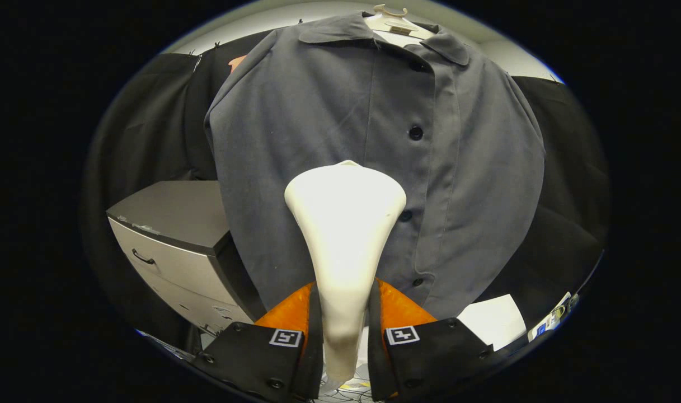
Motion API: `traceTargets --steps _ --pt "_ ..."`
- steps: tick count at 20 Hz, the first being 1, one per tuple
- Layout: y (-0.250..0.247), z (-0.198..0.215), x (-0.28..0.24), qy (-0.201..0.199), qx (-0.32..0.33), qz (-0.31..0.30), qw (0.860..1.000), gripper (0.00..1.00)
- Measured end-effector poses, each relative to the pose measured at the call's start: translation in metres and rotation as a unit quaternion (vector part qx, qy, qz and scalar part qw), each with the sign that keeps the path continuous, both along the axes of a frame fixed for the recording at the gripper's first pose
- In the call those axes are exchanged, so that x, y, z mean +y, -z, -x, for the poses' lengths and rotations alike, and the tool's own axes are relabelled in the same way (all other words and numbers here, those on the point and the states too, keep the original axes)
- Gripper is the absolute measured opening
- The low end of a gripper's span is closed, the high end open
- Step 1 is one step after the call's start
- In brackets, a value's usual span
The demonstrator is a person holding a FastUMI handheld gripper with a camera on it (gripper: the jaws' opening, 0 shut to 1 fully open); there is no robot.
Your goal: Iron the clothes twice with a garment steamer, once on the left side and once on the right side.
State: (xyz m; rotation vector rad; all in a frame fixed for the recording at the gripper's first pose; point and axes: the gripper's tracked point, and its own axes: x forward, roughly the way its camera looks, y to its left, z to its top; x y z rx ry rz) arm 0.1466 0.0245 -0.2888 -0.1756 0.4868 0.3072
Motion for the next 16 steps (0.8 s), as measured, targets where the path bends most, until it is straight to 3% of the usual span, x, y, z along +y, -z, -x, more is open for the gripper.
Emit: traceTargets --steps 16 --pt "0.103 0.023 -0.024 0.058 0.091 0.011 0.994 0.41"
